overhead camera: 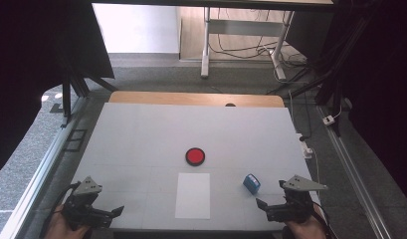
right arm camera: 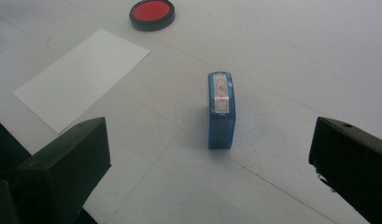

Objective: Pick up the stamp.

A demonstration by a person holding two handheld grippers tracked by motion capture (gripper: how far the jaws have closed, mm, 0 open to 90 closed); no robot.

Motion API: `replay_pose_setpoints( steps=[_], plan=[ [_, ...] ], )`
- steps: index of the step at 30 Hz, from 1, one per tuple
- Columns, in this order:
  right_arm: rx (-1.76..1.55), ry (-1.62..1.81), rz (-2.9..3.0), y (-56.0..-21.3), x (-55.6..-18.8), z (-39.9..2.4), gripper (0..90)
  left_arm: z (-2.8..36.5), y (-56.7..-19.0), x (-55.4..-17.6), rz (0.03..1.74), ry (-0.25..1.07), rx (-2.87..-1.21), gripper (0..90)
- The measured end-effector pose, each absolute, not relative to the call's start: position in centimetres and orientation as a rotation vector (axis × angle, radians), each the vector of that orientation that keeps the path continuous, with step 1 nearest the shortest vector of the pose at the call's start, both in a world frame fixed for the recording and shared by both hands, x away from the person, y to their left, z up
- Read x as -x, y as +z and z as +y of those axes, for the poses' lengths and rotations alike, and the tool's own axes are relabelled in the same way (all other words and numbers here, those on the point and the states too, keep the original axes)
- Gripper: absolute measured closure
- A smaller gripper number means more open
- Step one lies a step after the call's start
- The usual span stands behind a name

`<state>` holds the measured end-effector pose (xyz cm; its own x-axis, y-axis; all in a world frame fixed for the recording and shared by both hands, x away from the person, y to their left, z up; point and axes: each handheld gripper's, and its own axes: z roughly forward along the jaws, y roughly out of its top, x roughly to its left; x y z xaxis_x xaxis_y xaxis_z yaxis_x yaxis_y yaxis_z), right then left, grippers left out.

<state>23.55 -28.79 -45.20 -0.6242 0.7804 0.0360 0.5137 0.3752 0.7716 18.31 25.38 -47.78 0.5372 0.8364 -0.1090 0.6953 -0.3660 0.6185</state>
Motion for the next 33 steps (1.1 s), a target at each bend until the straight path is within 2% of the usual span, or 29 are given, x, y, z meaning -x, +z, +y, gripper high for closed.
replay_pose_setpoints(
  steps=[33],
  plan=[
    [-1.078,1.039,2.398,-46.1,-26.5,-26.0,0.0,25.5,-47.8,-18.3,1.237,0.296,-2.152,0.0]
  ],
)
